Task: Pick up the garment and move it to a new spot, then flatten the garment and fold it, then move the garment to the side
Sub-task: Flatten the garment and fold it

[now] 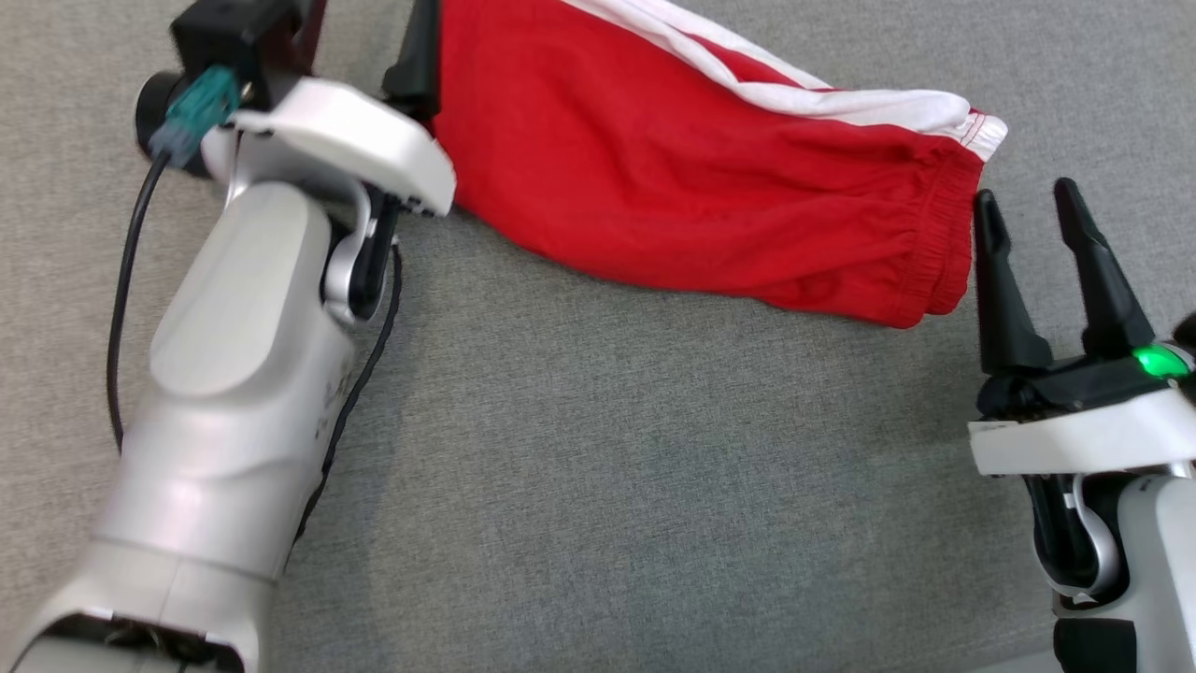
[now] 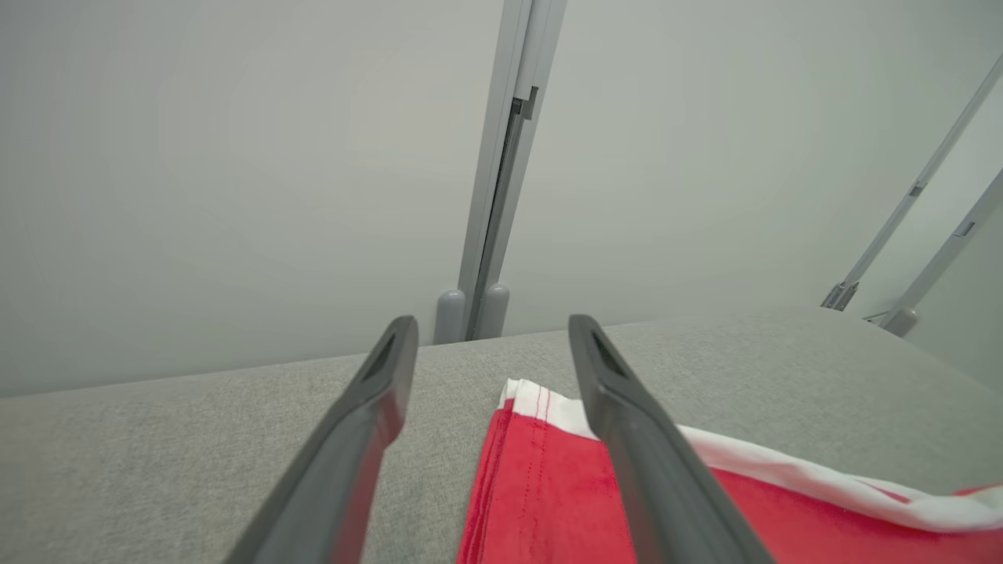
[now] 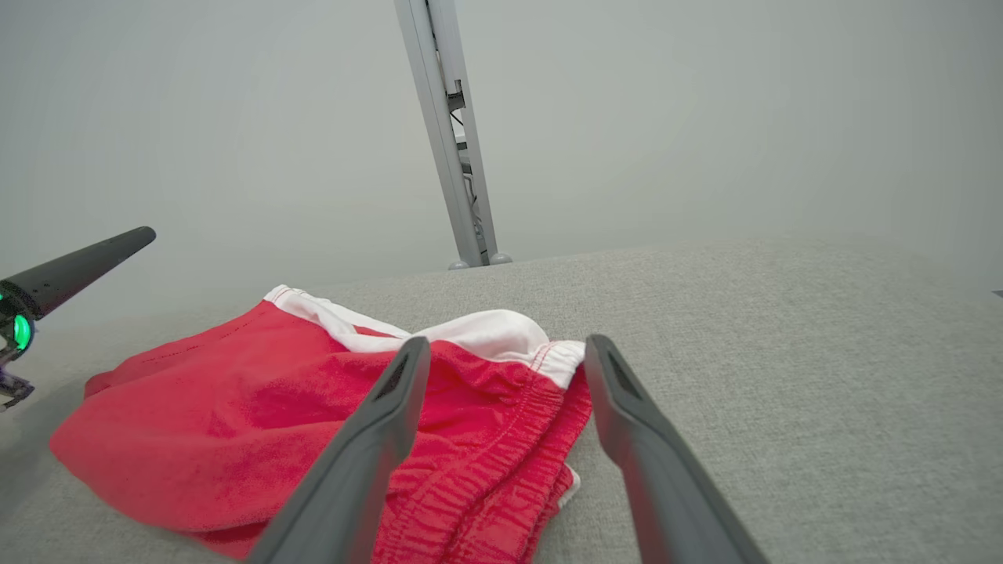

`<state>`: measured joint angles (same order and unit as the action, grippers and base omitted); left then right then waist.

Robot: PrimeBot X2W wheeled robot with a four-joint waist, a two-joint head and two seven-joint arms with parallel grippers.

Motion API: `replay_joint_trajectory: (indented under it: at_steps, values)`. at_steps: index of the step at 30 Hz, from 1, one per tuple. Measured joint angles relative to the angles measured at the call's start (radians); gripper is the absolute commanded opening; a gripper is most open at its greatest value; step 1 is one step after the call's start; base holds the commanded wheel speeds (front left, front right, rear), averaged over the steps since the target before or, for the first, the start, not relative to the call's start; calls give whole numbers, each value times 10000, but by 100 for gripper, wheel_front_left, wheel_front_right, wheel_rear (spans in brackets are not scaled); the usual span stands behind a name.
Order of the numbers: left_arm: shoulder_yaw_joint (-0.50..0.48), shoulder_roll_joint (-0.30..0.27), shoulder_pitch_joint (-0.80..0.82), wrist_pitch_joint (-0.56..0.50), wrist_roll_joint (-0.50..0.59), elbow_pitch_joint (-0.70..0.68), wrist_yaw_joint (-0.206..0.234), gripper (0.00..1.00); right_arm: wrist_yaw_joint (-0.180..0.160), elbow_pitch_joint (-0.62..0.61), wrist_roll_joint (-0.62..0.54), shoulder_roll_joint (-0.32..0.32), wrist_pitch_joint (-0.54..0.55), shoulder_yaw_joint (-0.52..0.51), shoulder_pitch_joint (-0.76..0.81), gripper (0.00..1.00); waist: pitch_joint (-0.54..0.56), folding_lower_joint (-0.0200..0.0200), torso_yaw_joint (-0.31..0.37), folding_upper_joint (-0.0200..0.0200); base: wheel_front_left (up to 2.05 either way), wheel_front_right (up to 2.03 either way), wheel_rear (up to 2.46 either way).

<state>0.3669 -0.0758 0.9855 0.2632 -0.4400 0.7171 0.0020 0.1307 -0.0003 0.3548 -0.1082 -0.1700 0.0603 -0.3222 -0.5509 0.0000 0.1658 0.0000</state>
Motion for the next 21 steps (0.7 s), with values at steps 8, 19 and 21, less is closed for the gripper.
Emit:
replay_joint_trajectory:
  at_steps: [8, 19, 21]
  values:
    - [-993, -205, -2260, 2, 999, -2656, 487, 100, 0, -153, -713, -2, -600, -713, 334, 100, 599, 0, -230, 0, 0, 0, 0]
    - [-1551, -234, -4747, 10, 1588, -3914, 918, 100, 0, 430, -1250, 207, -857, -1267, 1290, 100, 1638, 0, -365, 0, 0, 0, 0]
    - [-1542, -240, -4922, 12, 1586, -3806, 947, 100, 0, 483, -1267, 253, -861, -1308, 1347, 100, 1744, 0, -360, 0, 0, 0, 0]
